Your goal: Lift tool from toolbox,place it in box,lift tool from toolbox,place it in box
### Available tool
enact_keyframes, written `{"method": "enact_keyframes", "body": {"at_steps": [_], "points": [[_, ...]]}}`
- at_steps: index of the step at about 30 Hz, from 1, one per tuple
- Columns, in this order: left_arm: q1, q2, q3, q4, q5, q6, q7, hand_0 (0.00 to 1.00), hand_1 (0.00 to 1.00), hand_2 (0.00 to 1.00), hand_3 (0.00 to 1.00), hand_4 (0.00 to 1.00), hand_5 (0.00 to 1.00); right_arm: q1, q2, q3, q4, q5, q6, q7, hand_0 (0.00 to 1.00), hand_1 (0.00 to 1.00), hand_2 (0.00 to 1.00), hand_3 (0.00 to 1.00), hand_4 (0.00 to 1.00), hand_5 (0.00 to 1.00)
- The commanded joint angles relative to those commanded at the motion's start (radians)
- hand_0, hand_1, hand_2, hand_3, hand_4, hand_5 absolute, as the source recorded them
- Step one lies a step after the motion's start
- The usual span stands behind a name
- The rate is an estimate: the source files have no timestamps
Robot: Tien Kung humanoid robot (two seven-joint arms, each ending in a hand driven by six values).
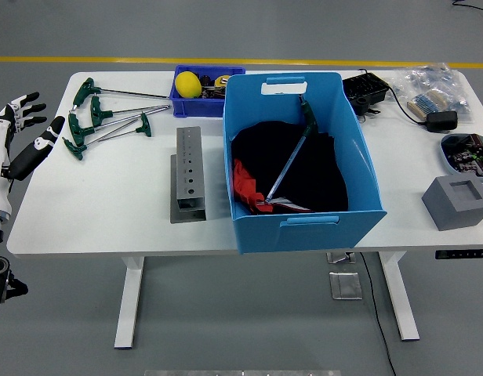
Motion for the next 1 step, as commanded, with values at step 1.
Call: {"method": "enact_keyframes", "body": {"at_steps": [1], "points": [[0.000,0.001,0.002,0.001,0.000,0.006,-0.002,0.729,0.689,0.787,0.850,0.877,0.724,-0.001,0.001,0.002,0.000,-0.003,0.000,-0.001,0.620,0.614,0.680,0.529,0.771,0.564]]}}
